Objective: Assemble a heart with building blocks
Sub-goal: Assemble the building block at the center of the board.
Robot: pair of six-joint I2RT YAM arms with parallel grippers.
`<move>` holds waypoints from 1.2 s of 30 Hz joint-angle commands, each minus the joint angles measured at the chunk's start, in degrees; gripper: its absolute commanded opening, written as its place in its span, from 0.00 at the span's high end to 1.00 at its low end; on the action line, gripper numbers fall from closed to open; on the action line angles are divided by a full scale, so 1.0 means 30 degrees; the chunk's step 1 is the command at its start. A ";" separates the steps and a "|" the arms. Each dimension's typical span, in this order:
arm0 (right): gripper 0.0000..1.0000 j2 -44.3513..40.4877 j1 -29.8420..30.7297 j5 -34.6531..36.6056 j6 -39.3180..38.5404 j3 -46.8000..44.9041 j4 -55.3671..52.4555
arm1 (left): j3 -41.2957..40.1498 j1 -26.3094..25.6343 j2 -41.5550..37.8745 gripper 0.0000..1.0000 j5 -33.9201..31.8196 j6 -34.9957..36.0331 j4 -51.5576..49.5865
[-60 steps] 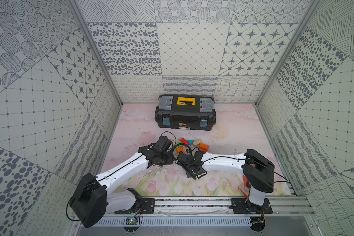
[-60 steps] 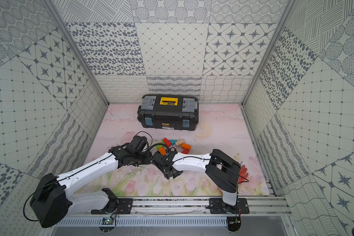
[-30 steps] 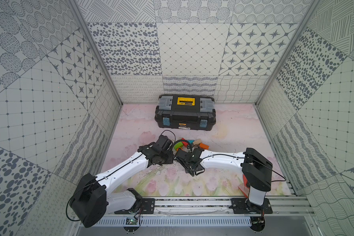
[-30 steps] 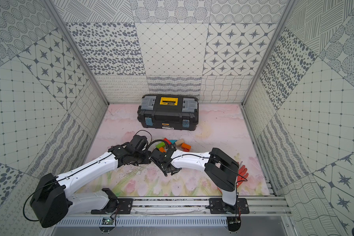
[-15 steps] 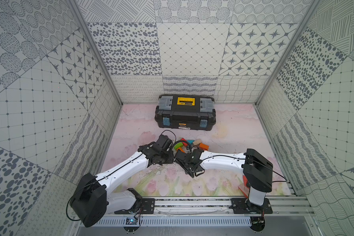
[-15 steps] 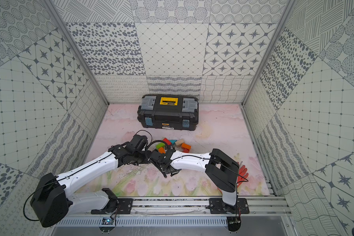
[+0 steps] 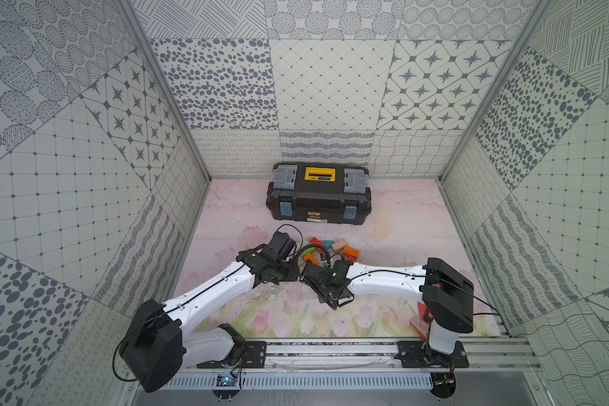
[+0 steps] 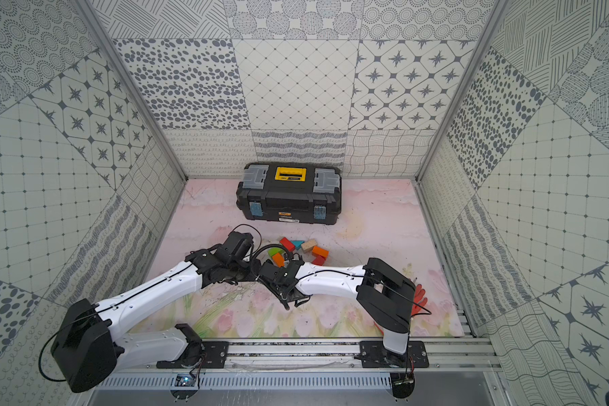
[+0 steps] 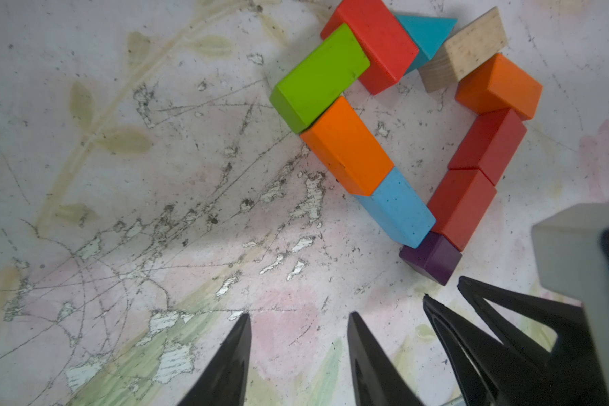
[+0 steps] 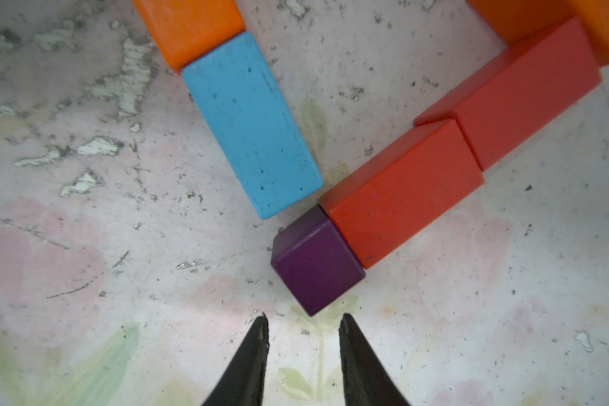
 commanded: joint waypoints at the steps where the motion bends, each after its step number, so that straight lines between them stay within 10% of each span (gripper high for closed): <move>1: 0.64 0.0395 -0.0159 -0.0041 0.0401 0.0235 0.0352 | 0.0117 0.0070 -0.0116 0.55 -0.0121 0.0284 -0.0588; 30: 0.67 0.0561 -0.0750 0.0252 0.0190 0.0780 0.0350 | 0.0086 0.0130 -0.0204 0.55 0.0073 0.0381 -0.0537; 36: 0.52 -0.1547 -0.0806 0.2227 0.0143 0.0658 -0.1188 | 0.0443 0.0141 -0.0193 0.54 0.0160 0.0430 -0.0623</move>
